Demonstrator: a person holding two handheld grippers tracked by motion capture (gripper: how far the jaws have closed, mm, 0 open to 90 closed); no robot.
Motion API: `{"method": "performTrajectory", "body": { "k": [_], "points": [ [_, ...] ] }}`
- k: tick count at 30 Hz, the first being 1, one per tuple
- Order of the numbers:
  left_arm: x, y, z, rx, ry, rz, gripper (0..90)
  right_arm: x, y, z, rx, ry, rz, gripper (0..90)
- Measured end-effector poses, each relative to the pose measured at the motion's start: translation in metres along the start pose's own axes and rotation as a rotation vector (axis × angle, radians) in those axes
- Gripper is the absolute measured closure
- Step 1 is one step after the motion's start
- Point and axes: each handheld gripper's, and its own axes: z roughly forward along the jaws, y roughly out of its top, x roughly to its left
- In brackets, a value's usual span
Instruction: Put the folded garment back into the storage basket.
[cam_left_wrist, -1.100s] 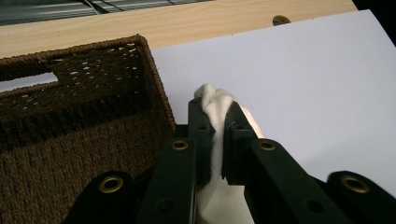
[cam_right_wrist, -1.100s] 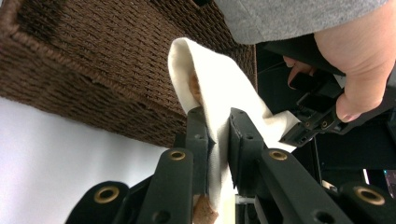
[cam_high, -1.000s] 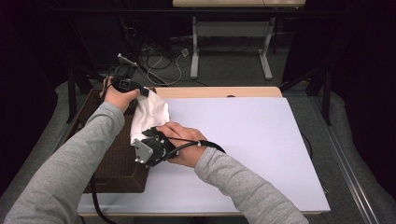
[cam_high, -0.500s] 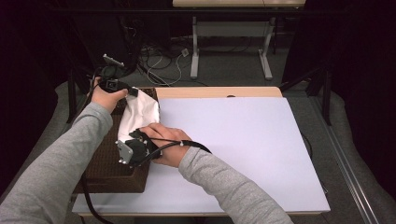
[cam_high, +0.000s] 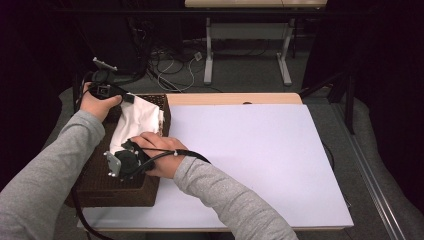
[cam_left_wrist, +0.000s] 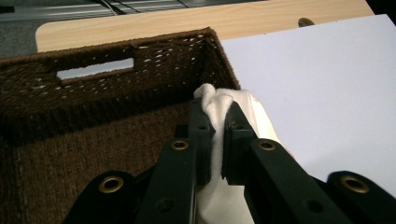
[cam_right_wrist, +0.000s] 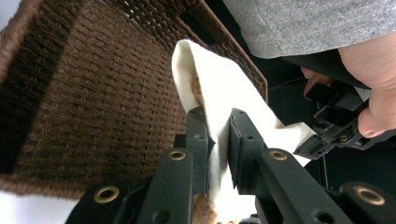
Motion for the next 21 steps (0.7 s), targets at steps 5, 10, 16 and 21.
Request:
{"method": "performTrajectory", "body": {
  "k": [5, 10, 16, 21],
  "points": [
    [0.012, -0.006, 0.002, 0.015, 0.011, -0.020, 84.7, 0.002, 0.004, 0.008, -0.012, 0.012, 0.002, 80.0],
    [0.019, -0.012, 0.010, 0.035, 0.019, -0.020, 84.7, 0.006, 0.005, 0.015, -0.021, 0.016, -0.011, 80.0],
    [0.024, -0.018, 0.019, 0.050, 0.017, -0.020, 84.7, 0.015, 0.004, 0.027, -0.019, 0.041, -0.008, 80.0],
    [0.027, -0.022, 0.033, 0.073, 0.018, -0.011, 84.7, 0.018, -0.001, 0.034, -0.018, 0.055, 0.018, 80.0]
  ]
}}
